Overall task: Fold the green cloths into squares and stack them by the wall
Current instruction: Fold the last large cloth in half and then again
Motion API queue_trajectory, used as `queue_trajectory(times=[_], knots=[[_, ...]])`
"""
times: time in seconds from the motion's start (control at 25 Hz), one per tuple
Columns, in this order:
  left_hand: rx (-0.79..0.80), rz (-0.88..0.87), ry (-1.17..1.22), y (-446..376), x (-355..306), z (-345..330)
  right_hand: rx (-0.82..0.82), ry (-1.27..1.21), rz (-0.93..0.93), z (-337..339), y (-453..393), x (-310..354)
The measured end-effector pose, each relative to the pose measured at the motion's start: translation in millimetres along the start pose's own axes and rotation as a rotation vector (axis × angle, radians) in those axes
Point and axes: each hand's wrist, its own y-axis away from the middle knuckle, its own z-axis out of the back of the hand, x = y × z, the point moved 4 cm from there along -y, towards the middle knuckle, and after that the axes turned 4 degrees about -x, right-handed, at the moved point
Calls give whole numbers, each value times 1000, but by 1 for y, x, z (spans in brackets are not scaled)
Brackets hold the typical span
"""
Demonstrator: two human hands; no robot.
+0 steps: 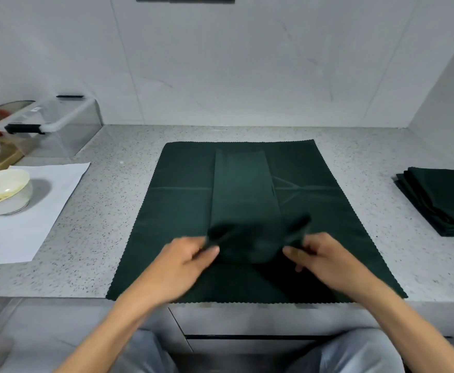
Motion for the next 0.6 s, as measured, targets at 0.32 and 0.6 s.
queue_trajectory(times=[0.32, 0.6], knots=[[-258, 197, 153, -40, 9, 0, -199, 33, -140, 0, -28, -4], [-398, 163, -120, -46, 10, -8, -287, 281, -186, -5, -37, -7]])
